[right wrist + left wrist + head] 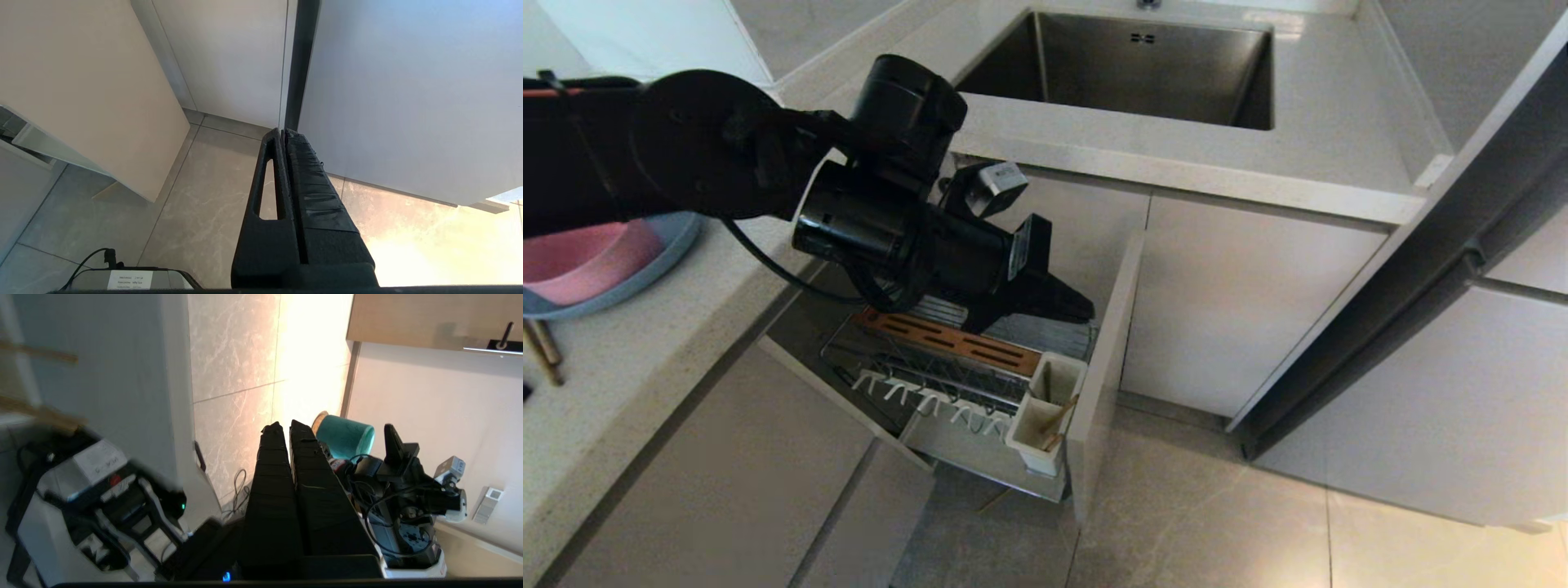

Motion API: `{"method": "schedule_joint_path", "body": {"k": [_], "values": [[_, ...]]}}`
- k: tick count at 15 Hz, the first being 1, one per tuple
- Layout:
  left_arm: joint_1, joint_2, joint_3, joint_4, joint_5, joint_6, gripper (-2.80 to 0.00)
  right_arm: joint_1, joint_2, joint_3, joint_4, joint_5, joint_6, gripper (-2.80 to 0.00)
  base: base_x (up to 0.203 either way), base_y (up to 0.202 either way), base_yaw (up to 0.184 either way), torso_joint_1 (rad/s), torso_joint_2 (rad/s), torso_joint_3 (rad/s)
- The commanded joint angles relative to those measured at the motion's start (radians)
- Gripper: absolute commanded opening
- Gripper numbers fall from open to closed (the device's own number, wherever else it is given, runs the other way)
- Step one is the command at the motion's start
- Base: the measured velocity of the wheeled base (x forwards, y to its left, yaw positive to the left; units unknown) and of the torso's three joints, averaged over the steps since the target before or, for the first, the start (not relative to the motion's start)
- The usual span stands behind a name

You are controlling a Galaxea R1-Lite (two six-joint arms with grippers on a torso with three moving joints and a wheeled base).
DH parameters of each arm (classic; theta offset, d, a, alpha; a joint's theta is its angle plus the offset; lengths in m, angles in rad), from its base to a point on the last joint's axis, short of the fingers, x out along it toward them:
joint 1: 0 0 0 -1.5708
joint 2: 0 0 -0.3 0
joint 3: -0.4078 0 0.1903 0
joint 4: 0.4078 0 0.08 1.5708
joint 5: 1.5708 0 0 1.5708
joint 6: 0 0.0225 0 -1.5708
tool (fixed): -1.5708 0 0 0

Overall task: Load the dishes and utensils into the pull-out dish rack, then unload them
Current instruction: Close the cupboard

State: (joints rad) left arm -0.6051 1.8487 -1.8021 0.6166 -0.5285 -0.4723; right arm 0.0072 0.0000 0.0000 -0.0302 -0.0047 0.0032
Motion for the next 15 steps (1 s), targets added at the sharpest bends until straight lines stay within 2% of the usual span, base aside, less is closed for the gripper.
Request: {"method": "schedule_joint_path", "body": {"k": [1, 2, 6, 8, 13, 15], "values": [[-0.01, 0.047, -0.022, -0.013, -0.002, -0.002, -2.8, 0.0, 0.0, 0.008, 0.0, 0.0, 0.0, -2.8, 0.0, 0.0, 0.0, 0.0, 0.0, 0.0], [-0.019, 0.066, -0.027, -0.024, -0.002, 0.005, -2.8, 0.0, 0.0, 0.008, 0.0, 0.0, 0.0, -2.8, 0.0, 0.0, 0.0, 0.0, 0.0, 0.0], [-0.049, 0.112, -0.022, -0.031, -0.002, 0.125, -2.8, 0.0, 0.0, 0.009, 0.0, 0.0, 0.0, -2.8, 0.0, 0.0, 0.0, 0.0, 0.0, 0.0], [-0.055, 0.126, -0.005, -0.031, -0.002, 0.164, -2.8, 0.0, 0.0, 0.008, 0.0, 0.0, 0.0, -2.8, 0.0, 0.0, 0.0, 0.0, 0.0, 0.0], [-0.076, 0.175, 0.006, -0.035, 0.007, 0.183, -2.8, 0.0, 0.0, 0.008, 0.0, -0.001, 0.0, -2.8, 0.0, 0.0, 0.0, 0.0, 0.0, 0.0], [-0.084, 0.195, 0.006, -0.04, 0.042, 0.187, -2.8, 0.0, 0.0, 0.008, 0.0, 0.0, 0.0, -2.8, 0.0, 0.0, 0.0, 0.0, 0.0, 0.0]]}}
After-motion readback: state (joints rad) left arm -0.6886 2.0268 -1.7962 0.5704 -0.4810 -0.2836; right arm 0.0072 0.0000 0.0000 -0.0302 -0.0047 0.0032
